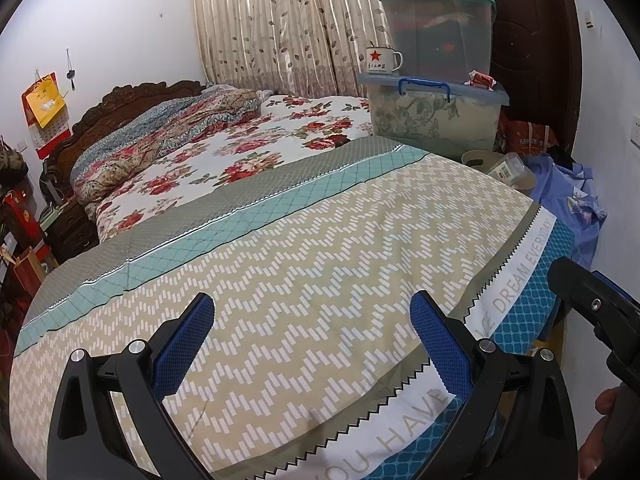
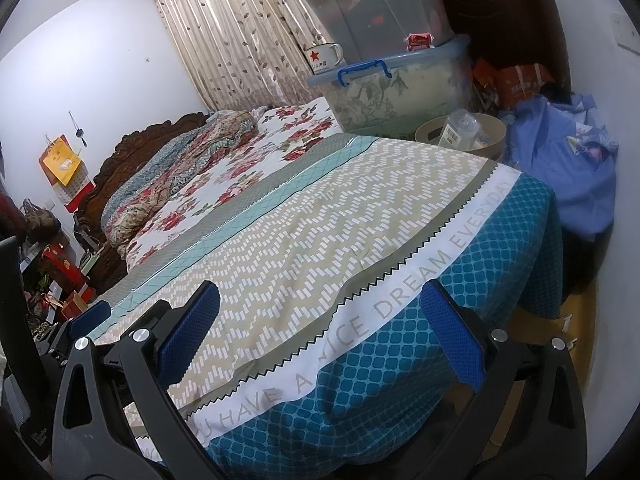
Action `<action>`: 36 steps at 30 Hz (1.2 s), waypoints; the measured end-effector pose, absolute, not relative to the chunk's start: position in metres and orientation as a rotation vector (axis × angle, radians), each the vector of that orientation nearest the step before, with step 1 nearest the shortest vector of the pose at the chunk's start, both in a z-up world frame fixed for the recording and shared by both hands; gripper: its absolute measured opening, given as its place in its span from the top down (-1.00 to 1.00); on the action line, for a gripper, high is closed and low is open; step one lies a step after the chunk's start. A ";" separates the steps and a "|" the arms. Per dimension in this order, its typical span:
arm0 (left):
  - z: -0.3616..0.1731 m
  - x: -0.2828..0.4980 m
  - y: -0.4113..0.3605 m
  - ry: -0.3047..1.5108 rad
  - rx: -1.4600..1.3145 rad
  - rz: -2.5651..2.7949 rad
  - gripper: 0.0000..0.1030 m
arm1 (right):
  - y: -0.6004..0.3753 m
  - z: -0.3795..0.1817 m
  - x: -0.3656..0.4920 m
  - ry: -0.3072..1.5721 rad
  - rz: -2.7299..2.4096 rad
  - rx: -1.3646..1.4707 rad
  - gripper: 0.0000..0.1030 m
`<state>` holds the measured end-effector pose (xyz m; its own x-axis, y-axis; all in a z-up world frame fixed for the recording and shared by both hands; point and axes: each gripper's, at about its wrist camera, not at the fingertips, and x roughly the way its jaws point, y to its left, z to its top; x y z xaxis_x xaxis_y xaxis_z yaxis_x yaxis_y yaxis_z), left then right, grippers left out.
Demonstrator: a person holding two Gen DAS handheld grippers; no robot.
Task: Collect trash
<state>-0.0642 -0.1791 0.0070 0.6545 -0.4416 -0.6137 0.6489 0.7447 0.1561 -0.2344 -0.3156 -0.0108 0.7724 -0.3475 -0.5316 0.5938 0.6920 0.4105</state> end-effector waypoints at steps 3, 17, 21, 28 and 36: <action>0.007 -0.064 -0.180 0.585 0.384 -0.637 -0.83 | -0.315 -0.010 -0.234 0.438 -0.545 0.606 -0.93; 0.002 -0.059 -0.180 0.604 0.388 -0.628 -0.83 | -0.310 -0.011 -0.233 0.441 -0.545 0.604 -0.93; 0.001 -0.058 -0.179 0.610 0.387 -0.622 -0.83 | -0.311 -0.012 -0.234 0.441 -0.545 0.606 -0.93; -0.001 -0.057 -0.179 0.614 0.391 -0.621 -0.83 | -0.310 -0.011 -0.234 0.440 -0.546 0.606 -0.93; -0.003 -0.054 -0.179 0.616 0.393 -0.619 -0.83 | -0.308 -0.012 -0.233 0.438 -0.545 0.603 -0.93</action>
